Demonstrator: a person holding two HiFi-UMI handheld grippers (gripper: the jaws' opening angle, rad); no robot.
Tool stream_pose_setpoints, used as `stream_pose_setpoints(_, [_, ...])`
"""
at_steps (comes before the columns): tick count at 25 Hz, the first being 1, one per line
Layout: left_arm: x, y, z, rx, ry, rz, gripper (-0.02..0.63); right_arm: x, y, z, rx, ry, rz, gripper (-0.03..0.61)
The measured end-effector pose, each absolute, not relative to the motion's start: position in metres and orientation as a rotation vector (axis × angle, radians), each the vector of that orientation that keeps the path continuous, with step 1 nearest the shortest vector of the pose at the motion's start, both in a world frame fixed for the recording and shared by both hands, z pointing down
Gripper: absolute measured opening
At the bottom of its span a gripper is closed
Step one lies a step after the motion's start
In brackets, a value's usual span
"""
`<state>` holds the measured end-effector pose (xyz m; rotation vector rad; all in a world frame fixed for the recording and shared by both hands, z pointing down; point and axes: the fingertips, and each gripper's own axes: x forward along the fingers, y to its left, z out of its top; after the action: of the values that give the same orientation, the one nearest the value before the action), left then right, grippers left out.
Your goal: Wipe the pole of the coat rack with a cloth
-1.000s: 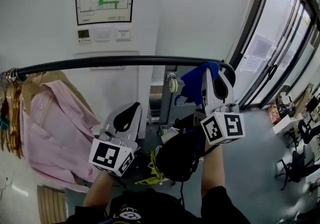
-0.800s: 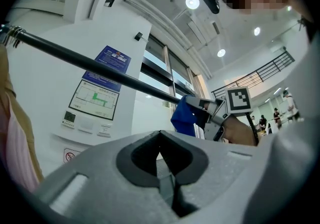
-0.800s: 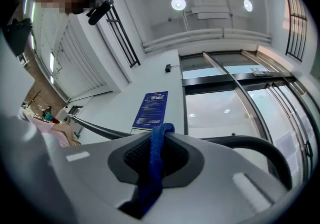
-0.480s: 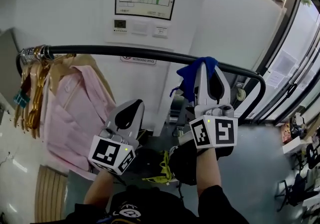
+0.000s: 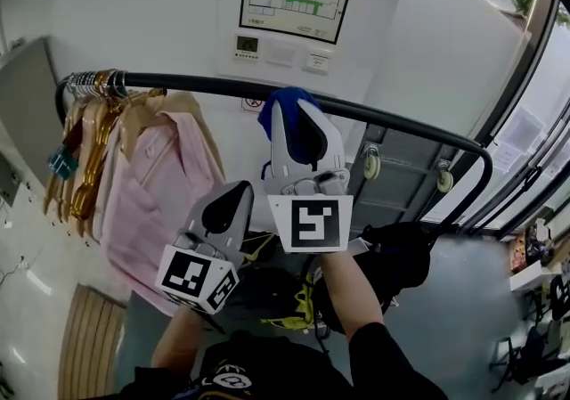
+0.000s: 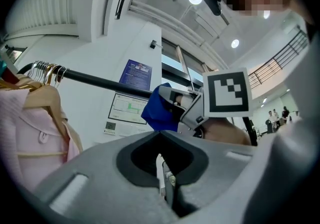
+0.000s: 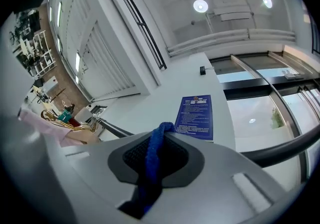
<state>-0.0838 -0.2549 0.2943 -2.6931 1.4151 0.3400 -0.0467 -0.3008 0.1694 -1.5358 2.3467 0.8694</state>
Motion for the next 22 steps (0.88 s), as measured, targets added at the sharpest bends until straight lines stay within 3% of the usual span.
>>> stream_pose_setpoints(8, [-0.048, -0.259, 0.307, -2.829, 1.287, 0.356, 0.003, 0.057, -0.286, 0.156, -1.747, 2.179, 0.803, 0.034])
stream_pose_setpoints(18, [0.016, -0.254, 0.305, -2.916, 1.065, 0.344, 0.002, 0.264, -0.262, 0.148, -2.151, 1.817, 0.698, 0.034])
stream_pose_setpoints(22, [0.022, -0.254, 0.302, -2.924, 1.050, 0.348, 0.002, 0.315, -0.255, 0.145, -2.153, 1.762, 0.613, 0.034])
